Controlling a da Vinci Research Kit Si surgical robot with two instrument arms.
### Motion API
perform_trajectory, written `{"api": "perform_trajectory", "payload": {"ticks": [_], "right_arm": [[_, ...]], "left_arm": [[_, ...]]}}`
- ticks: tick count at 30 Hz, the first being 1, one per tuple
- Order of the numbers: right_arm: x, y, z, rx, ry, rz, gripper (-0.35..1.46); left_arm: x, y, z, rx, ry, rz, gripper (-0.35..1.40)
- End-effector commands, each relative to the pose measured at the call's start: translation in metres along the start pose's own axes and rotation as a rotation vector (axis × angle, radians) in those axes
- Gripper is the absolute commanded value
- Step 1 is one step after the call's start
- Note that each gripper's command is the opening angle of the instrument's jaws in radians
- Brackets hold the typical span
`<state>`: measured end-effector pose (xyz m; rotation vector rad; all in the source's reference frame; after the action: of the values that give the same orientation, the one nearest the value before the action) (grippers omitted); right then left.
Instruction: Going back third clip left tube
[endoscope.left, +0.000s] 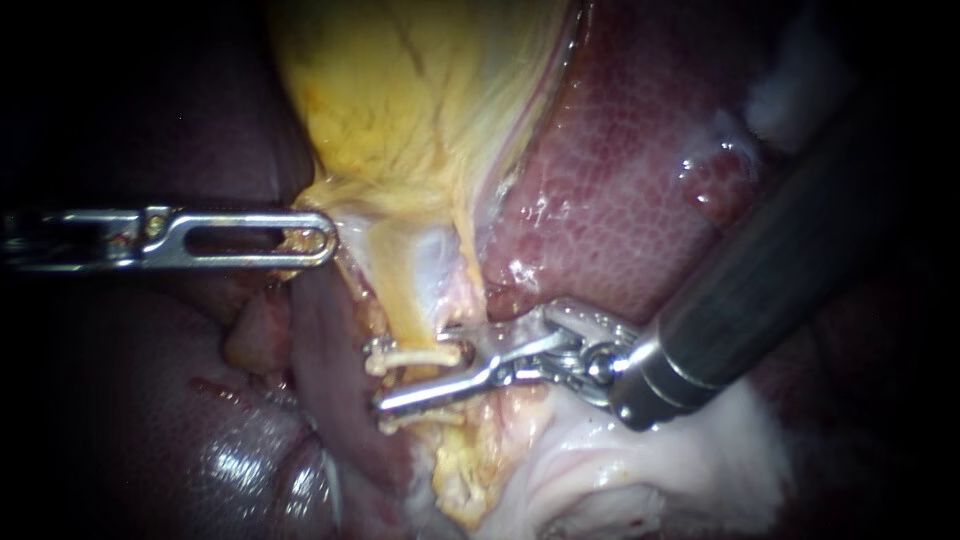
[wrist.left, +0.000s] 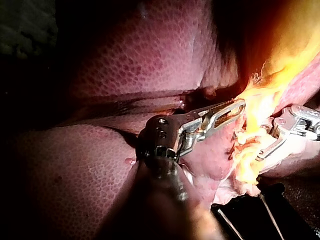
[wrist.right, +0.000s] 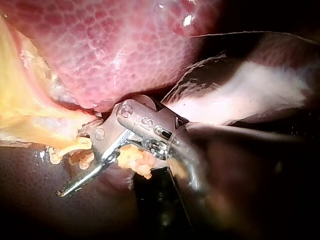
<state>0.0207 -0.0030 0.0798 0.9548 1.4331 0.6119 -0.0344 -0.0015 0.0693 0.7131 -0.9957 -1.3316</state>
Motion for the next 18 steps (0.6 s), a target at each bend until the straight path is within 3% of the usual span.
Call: {"api": "perform_trajectory", "payload": {"ticks": [1,8,13,18], "right_arm": [[0.0001,0.0004,-0.0001,-0.008,0.003,0.000,0.60],[0.0003,0.0017,-0.0011,-0.028,0.010,-0.033,0.60],[0.0004,0.0012,-0.0022,-0.022,0.007,-0.037,0.60],[0.0002,0.0003,-0.0043,-0.021,-0.026,-0.043,0.60]], "left_arm": [[0.0000,0.0000,0.0000,0.000,0.000,0.001,-0.35],[0.0000,0.0000,0.0000,0.000,0.000,0.001,-0.35],[0.0000,0.0000,-0.0001,0.000,0.000,0.001,-0.35],[0.0000,0.0000,-0.0001,0.000,0.000,0.001,-0.35]]}}
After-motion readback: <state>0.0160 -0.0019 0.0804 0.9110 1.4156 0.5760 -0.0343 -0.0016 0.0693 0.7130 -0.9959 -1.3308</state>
